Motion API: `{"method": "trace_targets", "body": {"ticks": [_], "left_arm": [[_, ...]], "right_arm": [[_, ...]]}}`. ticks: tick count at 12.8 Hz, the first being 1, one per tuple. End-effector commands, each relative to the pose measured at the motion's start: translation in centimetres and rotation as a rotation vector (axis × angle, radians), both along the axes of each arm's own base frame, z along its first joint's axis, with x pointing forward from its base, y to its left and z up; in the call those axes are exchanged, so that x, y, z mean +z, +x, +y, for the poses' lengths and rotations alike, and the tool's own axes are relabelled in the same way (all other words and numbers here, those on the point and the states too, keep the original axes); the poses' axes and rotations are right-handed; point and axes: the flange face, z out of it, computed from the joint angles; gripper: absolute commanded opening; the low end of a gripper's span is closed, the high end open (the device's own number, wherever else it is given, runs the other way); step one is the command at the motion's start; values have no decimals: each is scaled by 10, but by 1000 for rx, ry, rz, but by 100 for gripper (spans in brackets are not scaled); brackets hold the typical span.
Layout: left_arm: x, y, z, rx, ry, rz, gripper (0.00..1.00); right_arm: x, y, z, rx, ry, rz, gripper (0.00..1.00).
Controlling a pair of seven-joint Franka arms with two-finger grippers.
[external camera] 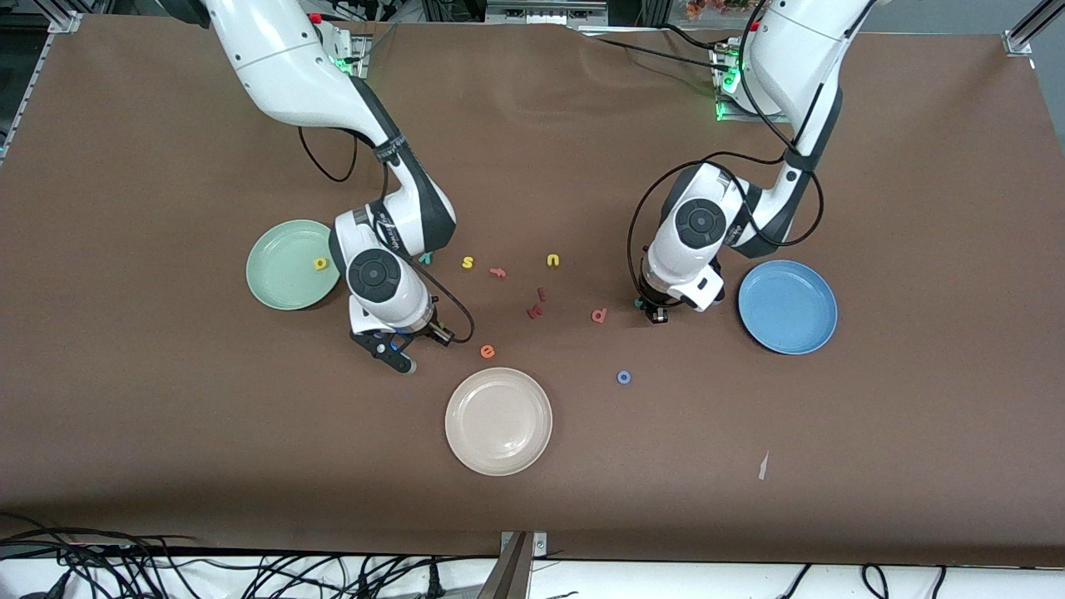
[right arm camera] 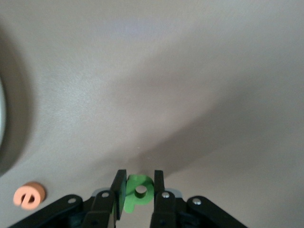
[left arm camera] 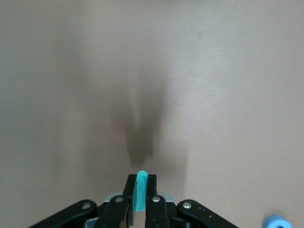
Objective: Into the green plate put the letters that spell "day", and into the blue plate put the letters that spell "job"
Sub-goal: 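Place green p on green plate while the left gripper places cyan j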
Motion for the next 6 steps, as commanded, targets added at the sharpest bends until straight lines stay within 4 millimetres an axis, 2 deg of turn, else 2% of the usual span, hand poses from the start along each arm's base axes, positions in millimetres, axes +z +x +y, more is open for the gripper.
{"method": "trace_targets", "body": {"ticks": [1,3,6], "left_arm": [[21,6,-1,-150,27,28,0],[31,5,1,-316,36,68,0],[42,10,24,-533,30,95,0]], "right_arm": [[46,6,-43,77,4,76,12],[67,-2,-84,142,0,106,13],[78,-34,-163,274,7,116,13]]}}
